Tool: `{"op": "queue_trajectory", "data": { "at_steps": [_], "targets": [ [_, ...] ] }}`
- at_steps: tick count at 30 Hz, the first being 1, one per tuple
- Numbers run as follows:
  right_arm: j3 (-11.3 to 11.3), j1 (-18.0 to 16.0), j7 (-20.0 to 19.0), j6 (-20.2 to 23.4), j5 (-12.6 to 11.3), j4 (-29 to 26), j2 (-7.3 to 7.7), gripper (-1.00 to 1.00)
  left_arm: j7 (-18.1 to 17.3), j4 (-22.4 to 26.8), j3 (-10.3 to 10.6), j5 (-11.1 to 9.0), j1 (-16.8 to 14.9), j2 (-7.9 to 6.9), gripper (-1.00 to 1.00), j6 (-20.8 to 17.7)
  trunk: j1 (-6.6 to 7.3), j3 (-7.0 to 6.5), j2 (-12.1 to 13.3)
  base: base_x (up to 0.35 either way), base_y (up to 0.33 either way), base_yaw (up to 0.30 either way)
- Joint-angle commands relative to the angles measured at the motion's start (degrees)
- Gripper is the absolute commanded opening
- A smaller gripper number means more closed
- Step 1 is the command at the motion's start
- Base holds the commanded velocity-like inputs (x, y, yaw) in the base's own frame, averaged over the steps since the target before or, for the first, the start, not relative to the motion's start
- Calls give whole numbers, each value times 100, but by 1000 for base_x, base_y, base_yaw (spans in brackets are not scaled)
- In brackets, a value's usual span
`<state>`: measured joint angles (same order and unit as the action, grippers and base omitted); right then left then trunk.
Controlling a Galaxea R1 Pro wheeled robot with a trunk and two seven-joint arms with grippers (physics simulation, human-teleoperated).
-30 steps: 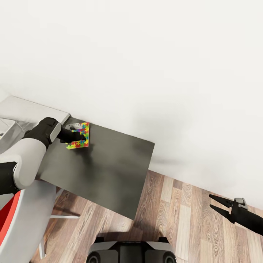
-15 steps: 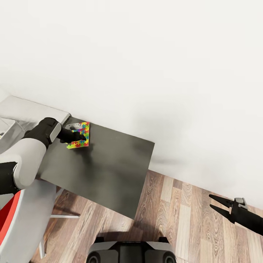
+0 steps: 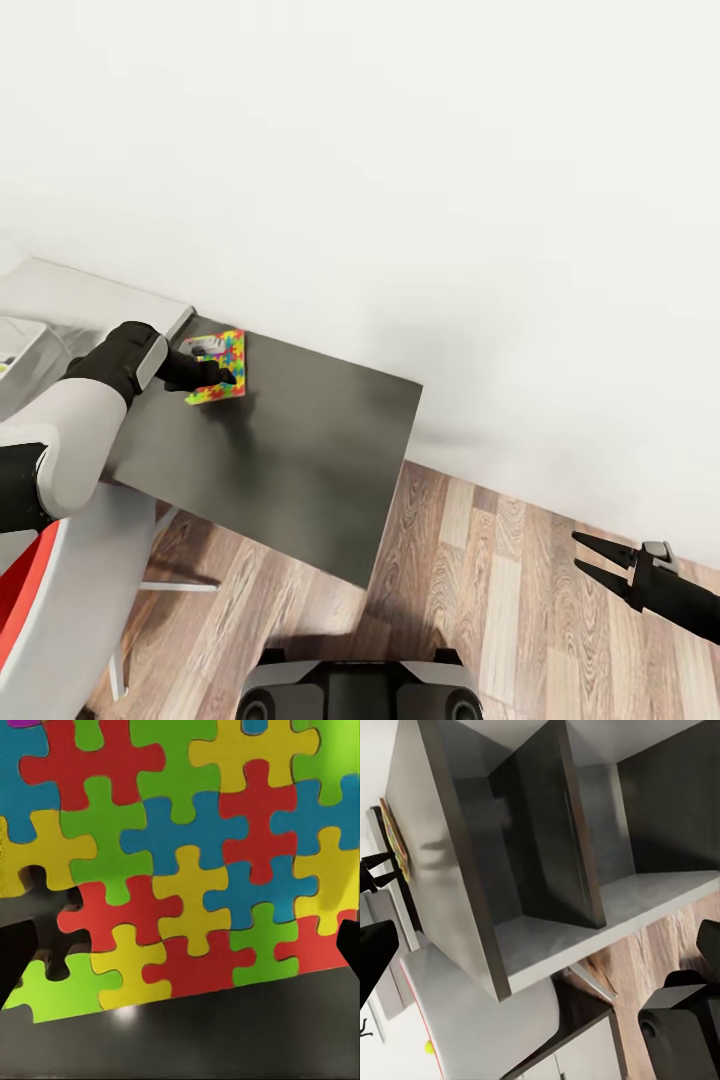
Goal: Put all the toys in the child's room - the three board games (two on the bed and one on the table), the two jigsaw puzzles on the table, and the tennis ball on the table - inside the toy box on the table in the child's room.
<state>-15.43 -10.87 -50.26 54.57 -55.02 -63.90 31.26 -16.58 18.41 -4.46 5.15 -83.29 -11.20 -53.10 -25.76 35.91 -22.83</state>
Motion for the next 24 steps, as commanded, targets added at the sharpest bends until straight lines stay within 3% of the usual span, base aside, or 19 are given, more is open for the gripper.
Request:
{"op": "queue_trajectory", "data": {
  "at_steps": [1, 24],
  "targets": [
    [-4, -3, -16, 23, 8, 1, 1, 100, -33, 4, -46, 54, -3, 4, 100, -25, -2, 7, -8, -73, 0, 0],
    [-4, -3, -17, 21, 9, 1, 2, 100, -30, 4, -37, 55, -3, 13, 100, -16, -2, 7, -8, -8, -51, 0]
  ]
}}
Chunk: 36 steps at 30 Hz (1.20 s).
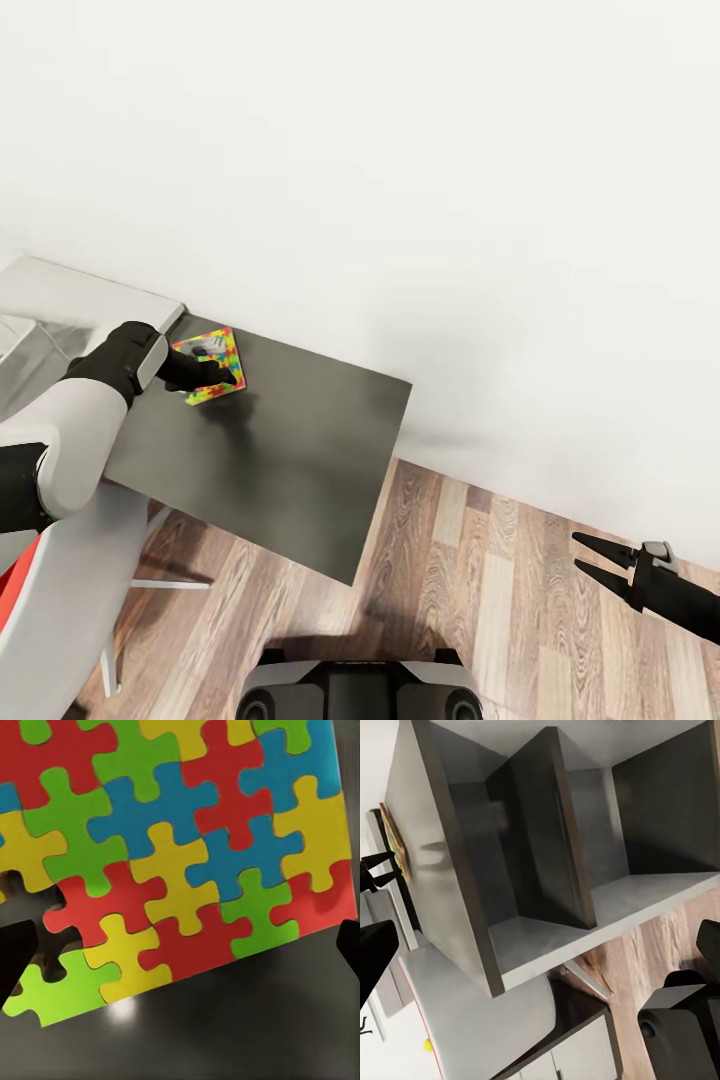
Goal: Put all the toys in the child's room - the three board games (two on the bed and one on the table), the two jigsaw puzzles on the table, and the tennis ball on the table - inside the toy box on the table in the child's room.
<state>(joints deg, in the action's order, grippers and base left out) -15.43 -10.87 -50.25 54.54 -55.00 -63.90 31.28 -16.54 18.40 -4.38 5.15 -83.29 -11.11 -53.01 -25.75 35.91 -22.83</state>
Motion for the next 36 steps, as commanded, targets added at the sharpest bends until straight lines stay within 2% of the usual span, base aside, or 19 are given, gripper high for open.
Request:
{"op": "queue_trajectory", "data": {
  "at_steps": [1, 17, 30, 36],
  "targets": [
    [-4, -3, -19, 22, 7, 0, 1, 100, -33, 5, -46, 56, -3, 4, 100, -25, -3, 7, -9, 0, -43, 0],
    [-4, -3, -13, 21, 7, 0, 0, 100, -37, 5, -40, 56, -3, 0, 100, -25, -3, 7, -9, -13, -92, 0],
    [-4, -3, -11, 21, 7, 7, 1, 100, -36, 5, -37, 59, -3, 4, 100, -25, -3, 7, -9, -30, -9, 0],
    [-4, -3, -11, 21, 7, 9, 1, 100, -33, 5, -32, 64, -2, 4, 100, -25, -3, 7, -9, -139, -105, 0]
  ]
}}
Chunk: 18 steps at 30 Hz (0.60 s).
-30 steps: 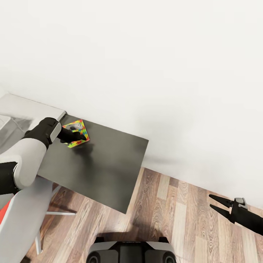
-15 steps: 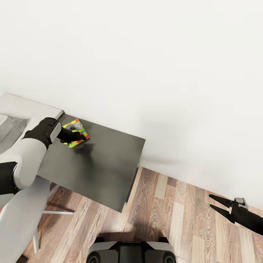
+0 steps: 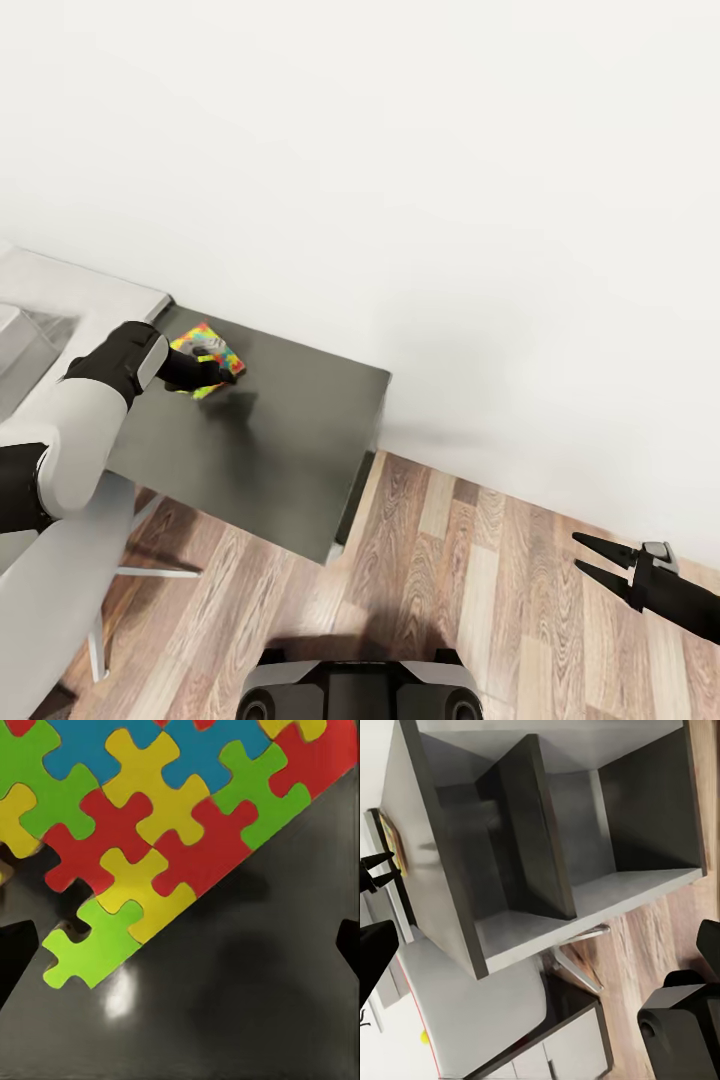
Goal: Put all the toys in the child's room - the three board games (two on the bed and one on the table), the two jigsaw puzzles on the table, and the tennis ball on the table - inside the toy box on the table in the child's room.
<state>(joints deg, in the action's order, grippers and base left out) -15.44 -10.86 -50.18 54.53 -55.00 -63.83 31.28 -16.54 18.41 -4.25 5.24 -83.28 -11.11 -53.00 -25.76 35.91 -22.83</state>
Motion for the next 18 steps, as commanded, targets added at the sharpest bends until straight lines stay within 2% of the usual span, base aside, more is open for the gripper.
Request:
{"op": "queue_trajectory", "data": {
  "at_steps": [1, 9, 18],
  "targets": [
    [-5, -3, -18, 23, 7, 2, 1, 100, -33, 5, -46, 56, -4, 4, 100, -26, -2, 7, -9, -82, -122, 0],
    [-3, -3, -18, 23, 7, 10, 1, 100, -35, 5, -48, 56, -4, 4, 100, -24, -2, 7, -9, -106, -139, 0],
    [-9, -3, -18, 23, 7, 11, 1, 100, -34, 5, -48, 56, -4, 4, 100, -24, -2, 7, -9, -97, -45, 0]
  ]
}}
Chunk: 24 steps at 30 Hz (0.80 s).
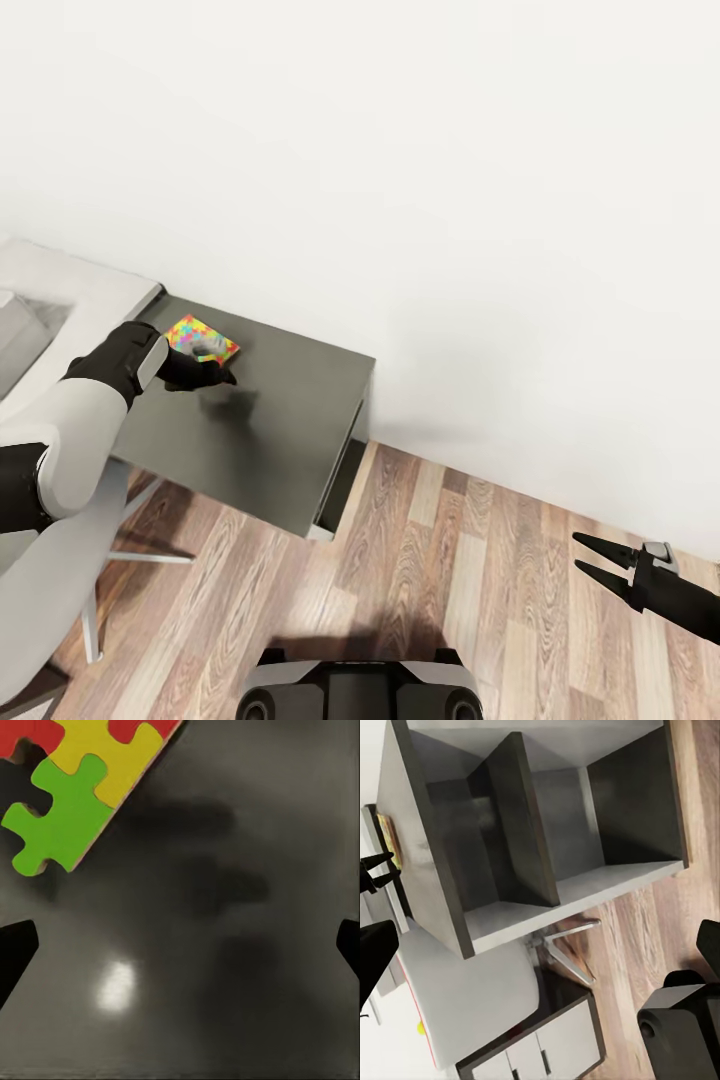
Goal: Put all the toys in the child's room - the three board games (two on the bed and one on the table), the two jigsaw puzzles on the table, and the tennis ball on the table - inside the toy box on the table in the child's room.
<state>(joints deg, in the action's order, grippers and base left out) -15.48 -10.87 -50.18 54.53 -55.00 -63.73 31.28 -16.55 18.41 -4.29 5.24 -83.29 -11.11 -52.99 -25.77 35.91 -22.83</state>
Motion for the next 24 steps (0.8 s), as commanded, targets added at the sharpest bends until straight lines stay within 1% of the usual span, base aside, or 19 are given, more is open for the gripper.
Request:
{"op": "queue_trajectory", "data": {
  "at_steps": [1, 24],
  "targets": [
    [-4, -3, -18, 23, 7, 1, 1, 100, -35, 5, -45, 56, -3, 4, 100, -26, -2, 7, -9, -104, -31, 0],
    [-7, -3, -18, 23, 7, 1, 1, 100, -70, 25, -79, 54, -3, 4, 100, -26, -2, 7, -9, -13, -4, 0]
  ]
}}
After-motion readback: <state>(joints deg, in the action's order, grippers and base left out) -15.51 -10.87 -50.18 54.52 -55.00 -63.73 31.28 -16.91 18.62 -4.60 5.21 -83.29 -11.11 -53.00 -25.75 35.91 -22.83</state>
